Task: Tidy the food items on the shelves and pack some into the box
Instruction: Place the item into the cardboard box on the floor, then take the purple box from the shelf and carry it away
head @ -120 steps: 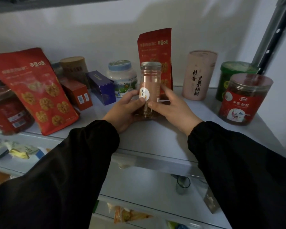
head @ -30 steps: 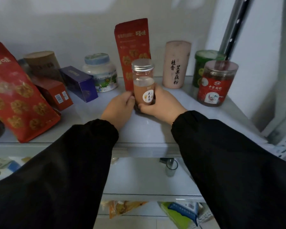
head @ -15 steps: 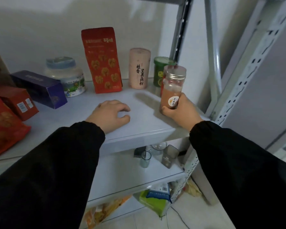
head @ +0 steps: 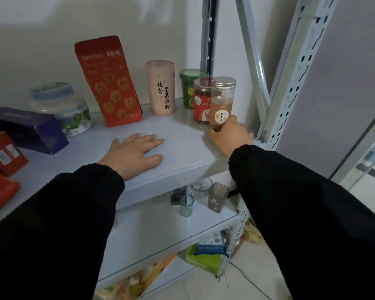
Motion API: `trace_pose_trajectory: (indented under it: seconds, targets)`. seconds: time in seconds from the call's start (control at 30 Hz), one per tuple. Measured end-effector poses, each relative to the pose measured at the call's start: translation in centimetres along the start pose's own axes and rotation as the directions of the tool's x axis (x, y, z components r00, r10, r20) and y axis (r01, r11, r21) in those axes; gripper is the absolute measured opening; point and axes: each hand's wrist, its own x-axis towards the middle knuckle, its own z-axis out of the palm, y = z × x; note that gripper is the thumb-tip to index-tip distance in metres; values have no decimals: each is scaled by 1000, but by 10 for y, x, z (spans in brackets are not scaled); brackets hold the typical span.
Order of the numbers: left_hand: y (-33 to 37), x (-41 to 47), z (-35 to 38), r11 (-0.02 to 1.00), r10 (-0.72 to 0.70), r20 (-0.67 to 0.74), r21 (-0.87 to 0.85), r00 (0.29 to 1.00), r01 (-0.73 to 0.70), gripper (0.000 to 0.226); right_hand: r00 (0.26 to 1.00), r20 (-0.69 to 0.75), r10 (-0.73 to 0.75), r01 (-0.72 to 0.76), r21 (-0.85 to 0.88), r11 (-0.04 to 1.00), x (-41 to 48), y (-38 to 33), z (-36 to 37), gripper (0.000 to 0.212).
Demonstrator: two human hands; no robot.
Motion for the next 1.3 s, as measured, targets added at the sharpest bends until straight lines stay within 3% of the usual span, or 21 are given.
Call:
trace_pose_trajectory:
  seconds: [0.17,0.3,0.4,0.5,0.6,0.7,0.77,0.83,1.13,1.3]
  targets:
    - [-2,-3,2,1000,-8,-39,-28,999,6,74,998,-55,1,-4,-62,998,-5,-1,0,59]
    - [0,-3,4,1000,-14,-111,-7,994,13,55,976,-216,-41,47,21,999,-14,2,0,74]
    - [0,-3,4,999,-49,-136,-19,990,47,56,946,-309,-95,122,68,990,-20,6,1,61]
    - [3,-8,2,997,-74,-103,-11,992,73,65,948,-191,-255,281,125,952,-27,9,-3,30]
    - [4,-19,-2,990,-140,-66,17,988,141,58,865,-4,-502,501,58,863,-38,-2,-4,20]
    - [0,-31,-5,978,-200,-46,44,979,202,61,741,247,-625,636,43,771,-48,-31,0,43]
    - [-2,-42,-5,968,-242,-51,49,969,245,62,684,424,-594,633,59,772,-52,-54,2,62]
    - [-1,-55,-4,958,-280,-67,38,958,283,62,613,525,-591,667,58,743,-56,-78,6,68]
    - [-29,-101,-8,892,-442,-146,34,885,451,65,379,648,-661,823,92,561,-34,-166,47,74]
    - [-38,-110,-2,846,-530,-216,-71,820,528,62,311,567,-763,838,216,502,-34,-197,68,70]
